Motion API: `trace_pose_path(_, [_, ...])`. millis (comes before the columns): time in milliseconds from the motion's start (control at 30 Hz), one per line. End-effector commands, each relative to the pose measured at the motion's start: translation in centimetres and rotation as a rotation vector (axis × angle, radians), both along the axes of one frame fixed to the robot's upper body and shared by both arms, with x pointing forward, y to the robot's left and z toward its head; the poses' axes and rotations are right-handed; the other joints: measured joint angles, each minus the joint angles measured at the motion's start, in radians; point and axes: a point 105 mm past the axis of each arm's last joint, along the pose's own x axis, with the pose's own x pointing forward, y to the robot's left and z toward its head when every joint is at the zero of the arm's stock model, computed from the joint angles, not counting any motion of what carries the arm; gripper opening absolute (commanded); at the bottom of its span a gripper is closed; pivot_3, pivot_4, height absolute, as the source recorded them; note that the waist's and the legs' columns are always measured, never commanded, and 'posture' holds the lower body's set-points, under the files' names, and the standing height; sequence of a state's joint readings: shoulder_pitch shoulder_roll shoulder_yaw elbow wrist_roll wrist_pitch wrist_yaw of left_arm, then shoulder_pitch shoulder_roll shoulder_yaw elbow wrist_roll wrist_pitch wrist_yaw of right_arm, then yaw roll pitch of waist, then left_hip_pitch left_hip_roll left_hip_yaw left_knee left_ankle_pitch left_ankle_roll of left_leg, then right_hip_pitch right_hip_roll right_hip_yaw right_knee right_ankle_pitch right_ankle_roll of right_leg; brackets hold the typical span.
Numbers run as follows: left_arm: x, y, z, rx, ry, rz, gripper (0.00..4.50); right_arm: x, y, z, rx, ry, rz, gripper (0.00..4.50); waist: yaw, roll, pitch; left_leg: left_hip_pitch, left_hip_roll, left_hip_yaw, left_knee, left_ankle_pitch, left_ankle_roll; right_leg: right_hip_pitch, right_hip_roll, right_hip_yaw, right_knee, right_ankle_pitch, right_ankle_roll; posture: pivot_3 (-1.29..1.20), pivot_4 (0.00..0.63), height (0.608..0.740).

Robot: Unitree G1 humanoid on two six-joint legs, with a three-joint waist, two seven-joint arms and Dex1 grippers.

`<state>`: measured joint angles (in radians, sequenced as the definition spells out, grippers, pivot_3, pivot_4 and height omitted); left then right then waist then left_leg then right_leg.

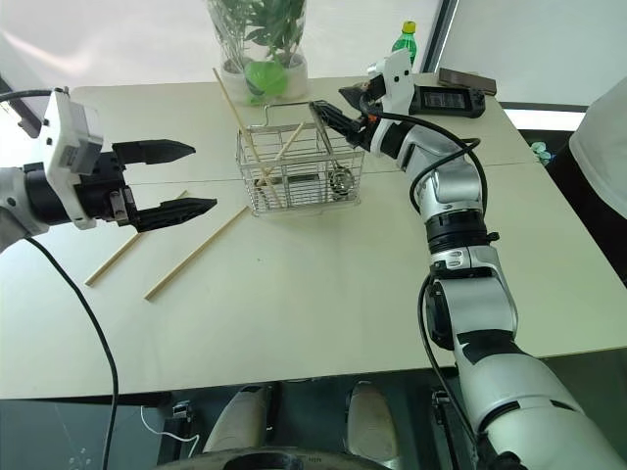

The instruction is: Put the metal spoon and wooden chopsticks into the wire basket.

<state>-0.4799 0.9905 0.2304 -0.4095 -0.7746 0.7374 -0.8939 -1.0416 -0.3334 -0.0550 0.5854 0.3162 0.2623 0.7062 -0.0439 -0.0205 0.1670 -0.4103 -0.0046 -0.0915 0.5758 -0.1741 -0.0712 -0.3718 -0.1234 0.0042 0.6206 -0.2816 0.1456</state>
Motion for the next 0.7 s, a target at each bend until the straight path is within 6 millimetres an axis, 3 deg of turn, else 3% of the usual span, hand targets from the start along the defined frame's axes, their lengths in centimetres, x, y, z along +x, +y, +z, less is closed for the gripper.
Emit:
trace_pose_path(33, [-0.1, 0.4, 1.5, -0.003, -0.063, 0.015, 4.5, -0.8, -0.7, 3.5, 0.045, -0.095, -0.012, 4.44, 0.0, 0.0, 0.0, 0.0, 0.0, 0.0, 0.0, 0.0, 0.0, 0.0, 0.0, 0.0, 0.0, 0.0, 0.0, 0.0, 0.15, 0.72])
trace_pose_path(167, [0.3, 1.1, 1.7, -0.003, -0.065, 0.041, 4.5, -2.5, -1.9, 7.0, 0.033, -0.178, 0.005, 4.44, 0.003, 0.0, 0.0, 0.0, 0.0, 0.0, 0.0, 0.0, 0.0, 0.0, 0.0, 0.0, 0.0, 0.0, 0.0, 0.0, 0.15, 0.72])
trace_pose_path(300, [0.7, 2.5, 1.7, -0.002, -0.06, 0.108, 4.5, -6.8, -2.5, 9.6, -0.069, -0.231, 0.16, 4.44, 0.005, 0.0, 0.0, 0.0, 0.0, 0.0, 0.0, 0.0, 0.0, 0.0, 0.0, 0.0, 0.0, 0.0, 0.0, 0.0, 0.15, 0.72])
trace_pose_path(367, [1.2, 3.9, 1.4, 0.011, -0.057, 0.169, 4.5, -9.5, -3.2, 8.7, -0.195, -0.219, 0.258, 4.44, 0.007, 0.0, 0.0, 0.0, 0.0, 0.0, -0.001, 0.0, 0.0, 0.0, 0.0, 0.0, -0.001, 0.0, 0.0, 0.0, 0.15, 0.72])
trace_pose_path(433, [2.1, 5.9, 0.9, 0.028, -0.045, 0.263, 4.5, -12.4, -3.9, 6.5, -0.335, -0.168, 0.356, 4.44, 0.012, -0.001, 0.0, 0.0, 0.0, 0.0, -0.001, -0.001, 0.002, 0.0, 0.0, 0.0, -0.002, -0.001, 0.0, 0.0, 0.15, 0.72])
trace_pose_path(533, [3.6, 8.5, -0.1, 0.045, -0.013, 0.378, 4.5, -15.6, -4.2, 3.9, -0.41, -0.067, 0.46, 4.44, 0.011, -0.002, -0.001, 0.001, 0.001, 0.0, 0.0, -0.003, 0.006, 0.002, 0.0, 0.0, -0.002, -0.001, 0.0, 0.0, 0.15, 0.72])
trace_pose_path(700, [6.2, 11.3, -3.4, 0.129, 0.093, 0.466, 4.5, -17.4, -4.0, 0.1, -0.367, 0.062, 0.429, 4.44, 0.008, -0.002, -0.001, 0.002, 0.001, 0.004, 0.001, -0.003, 0.006, 0.001, 0.0, 0.003, -0.002, -0.002, -0.004, 0.0, 0.15, 0.72])
